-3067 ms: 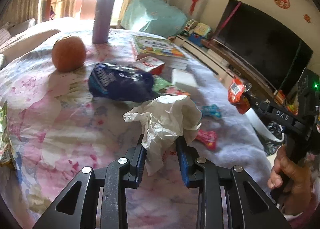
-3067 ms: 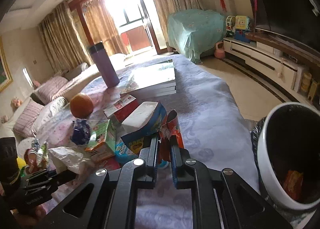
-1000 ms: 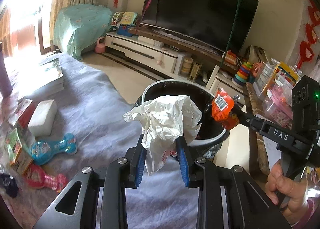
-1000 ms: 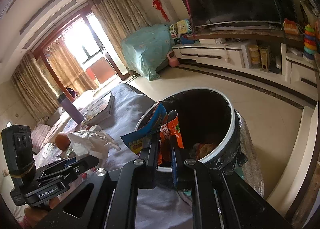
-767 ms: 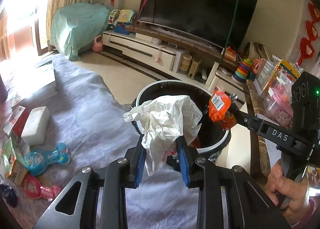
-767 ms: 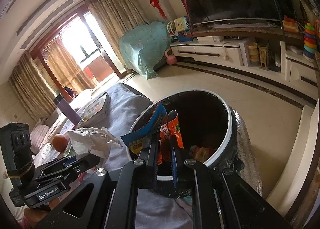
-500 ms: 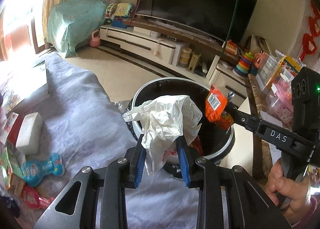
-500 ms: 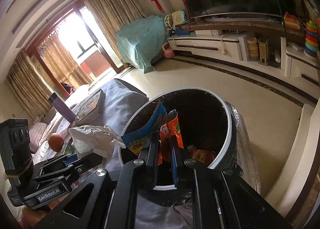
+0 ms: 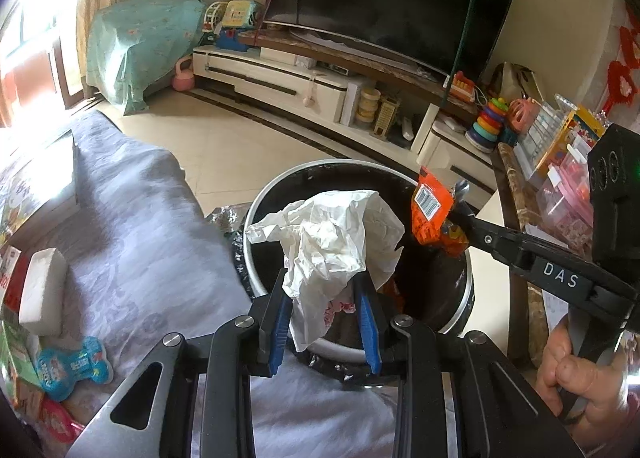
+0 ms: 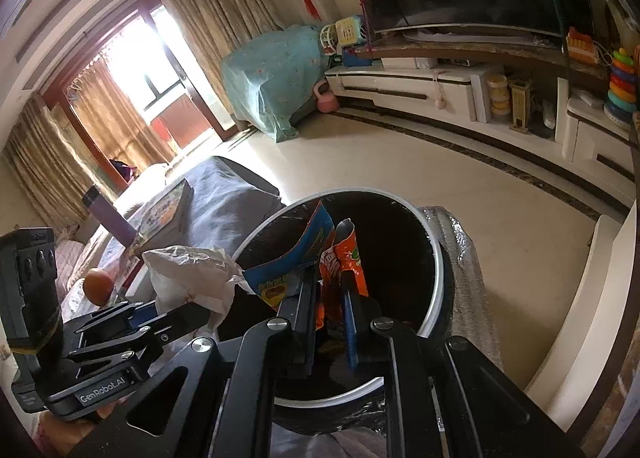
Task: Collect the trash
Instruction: 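Lower both items into the bin and open both grippers to release them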
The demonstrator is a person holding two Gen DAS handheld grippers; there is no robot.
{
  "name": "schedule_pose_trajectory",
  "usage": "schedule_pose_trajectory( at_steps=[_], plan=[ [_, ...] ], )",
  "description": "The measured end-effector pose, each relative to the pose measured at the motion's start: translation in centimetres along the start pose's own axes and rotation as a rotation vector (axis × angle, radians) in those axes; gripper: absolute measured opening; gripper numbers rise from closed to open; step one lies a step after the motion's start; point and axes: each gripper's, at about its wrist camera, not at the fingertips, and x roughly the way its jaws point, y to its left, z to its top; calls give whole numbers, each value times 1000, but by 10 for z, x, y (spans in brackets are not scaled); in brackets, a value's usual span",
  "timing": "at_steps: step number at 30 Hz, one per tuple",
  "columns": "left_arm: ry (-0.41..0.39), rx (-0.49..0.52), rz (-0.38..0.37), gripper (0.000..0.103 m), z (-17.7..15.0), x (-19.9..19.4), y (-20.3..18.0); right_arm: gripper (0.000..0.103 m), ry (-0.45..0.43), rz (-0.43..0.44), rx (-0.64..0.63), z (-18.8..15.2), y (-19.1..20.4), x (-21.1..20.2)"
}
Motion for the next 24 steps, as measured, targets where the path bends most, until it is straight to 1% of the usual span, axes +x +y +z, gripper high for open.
schedule_pose_trajectory(
  at_steps=[7,10,11,12,13,14,15,16,21,23,24],
  plan=[
    [12,11,-1,31,6,8,-3,15,17,-5,2,4,-4,4],
    [12,10,16,35,9,11,-5,17,27,-16,-5,7,-3,7],
    [11,10,16,37,9,11,-6,19,37,-18,-5,8,-3,9],
    [9,10,16,43,9,11,-7,26,40,-20,-5,9,-3,10],
    [6,10,18,47,9,10,-7,32,42,-22,-5,9,-4,10],
    [0,11,20,51,9,9,-8,35,42,-22,-4,9,-4,10],
    [-6,12,20,51,8,8,-8,41,40,-17,-2,10,-5,10],
    [-8,11,19,51,7,6,-8,44,36,-16,0,10,-5,8],
    [-16,-18,8,53,-5,-3,0,45,18,-3,19,7,-7,0],
    [-22,-32,12,54,-13,-9,4,48,6,5,19,3,-4,-5],
    [-25,-38,14,55,-17,-12,6,52,1,11,17,1,-2,-7]
  ],
)
